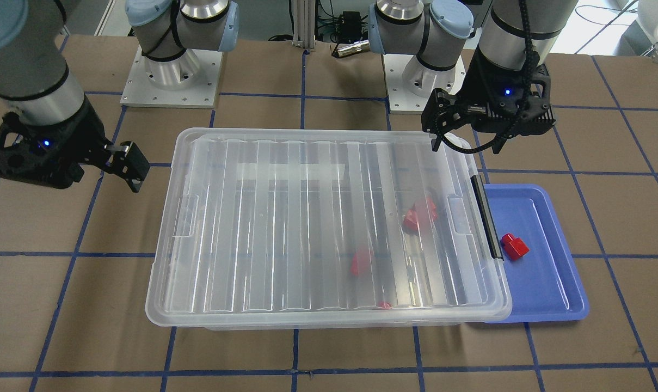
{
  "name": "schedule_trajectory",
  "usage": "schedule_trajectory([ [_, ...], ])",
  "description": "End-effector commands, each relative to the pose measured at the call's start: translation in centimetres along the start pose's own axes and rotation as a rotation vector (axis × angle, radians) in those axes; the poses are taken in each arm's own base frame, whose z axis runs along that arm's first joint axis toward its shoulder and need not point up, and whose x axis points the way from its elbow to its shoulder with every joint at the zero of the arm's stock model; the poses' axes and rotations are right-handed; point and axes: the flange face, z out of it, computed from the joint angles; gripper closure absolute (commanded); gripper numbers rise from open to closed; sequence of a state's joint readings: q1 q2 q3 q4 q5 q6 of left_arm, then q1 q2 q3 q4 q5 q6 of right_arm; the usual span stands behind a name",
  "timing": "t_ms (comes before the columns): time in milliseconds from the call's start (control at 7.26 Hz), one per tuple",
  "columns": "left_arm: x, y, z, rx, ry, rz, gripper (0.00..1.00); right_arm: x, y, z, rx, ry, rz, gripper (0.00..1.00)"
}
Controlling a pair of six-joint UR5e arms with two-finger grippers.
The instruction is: Place red block in blue tray from box
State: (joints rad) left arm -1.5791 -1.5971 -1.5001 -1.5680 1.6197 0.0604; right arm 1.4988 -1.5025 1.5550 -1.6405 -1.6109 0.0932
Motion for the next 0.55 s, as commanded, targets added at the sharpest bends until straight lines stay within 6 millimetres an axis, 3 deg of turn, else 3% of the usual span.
schedule_trajectory([
  [0, 0.2, 0.8, -0.9, 0.007, 0.004, 0.012, 0.0, 0.5, 5.2, -4.7, -0.016, -0.003, 0.009, 0.0],
  [138, 0.3, 1.8, -1.0, -0.037, 0.007, 0.013, 0.0, -0.3, 6.3, -4.9, -0.015, -0.017, -0.007, 0.0],
  [275, 0.3, 1.1, -0.3, -0.044, 0.018, 0.001, 0.0, -1.6, 6.8, -5.1, -0.027, -0.071, -0.024, 0.0],
  [413, -0.6, 1.0, -0.4, -0.036, 0.024, -0.018, 0.0, -1.5, 6.8, -4.6, -0.036, -0.055, -0.026, 0.0],
])
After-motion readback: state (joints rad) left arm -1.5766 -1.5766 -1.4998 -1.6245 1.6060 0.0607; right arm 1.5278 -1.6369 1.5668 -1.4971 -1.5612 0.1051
